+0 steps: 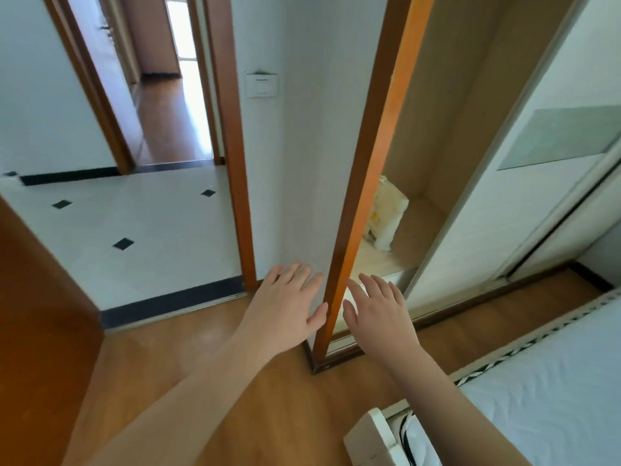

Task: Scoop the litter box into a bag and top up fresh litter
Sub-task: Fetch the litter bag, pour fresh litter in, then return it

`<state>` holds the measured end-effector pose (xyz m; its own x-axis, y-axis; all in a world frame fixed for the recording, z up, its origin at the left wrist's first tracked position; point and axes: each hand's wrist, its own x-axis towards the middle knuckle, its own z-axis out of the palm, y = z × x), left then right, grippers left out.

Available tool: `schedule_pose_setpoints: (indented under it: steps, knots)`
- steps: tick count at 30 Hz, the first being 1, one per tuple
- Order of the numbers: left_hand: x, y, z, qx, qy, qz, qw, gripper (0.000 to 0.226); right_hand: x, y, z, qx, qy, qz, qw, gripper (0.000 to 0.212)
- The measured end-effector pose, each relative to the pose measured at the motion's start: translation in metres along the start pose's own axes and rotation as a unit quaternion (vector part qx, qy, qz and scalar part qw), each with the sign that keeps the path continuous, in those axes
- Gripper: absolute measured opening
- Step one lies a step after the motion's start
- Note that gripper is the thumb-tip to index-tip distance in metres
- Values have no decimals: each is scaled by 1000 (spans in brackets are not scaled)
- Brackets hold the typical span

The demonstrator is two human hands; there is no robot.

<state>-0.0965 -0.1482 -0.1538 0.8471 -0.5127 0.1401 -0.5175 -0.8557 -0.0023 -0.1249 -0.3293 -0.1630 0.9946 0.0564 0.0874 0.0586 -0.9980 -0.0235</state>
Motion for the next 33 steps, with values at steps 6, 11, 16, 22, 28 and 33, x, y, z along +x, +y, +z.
schedule_pose_setpoints:
  steps: [6,11,16,22,28,33]
  knots:
    - [57,-1,26,-5,-6,67,998,64,18,21,3,4,-10,80,997,49]
    - [105,17,38,-6,27,130,991,54,27,53,4,4,15,118,993,47]
    - [158,36,39,-6,58,163,985,50,46,98,9,5,37,144,989,48]
    - [229,57,39,6,77,170,982,47,91,156,12,8,74,138,988,44]
    - [314,79,47,26,55,124,990,54,147,224,9,10,85,102,991,46]
    - [372,90,53,51,30,79,995,57,184,267,18,9,85,90,992,47]
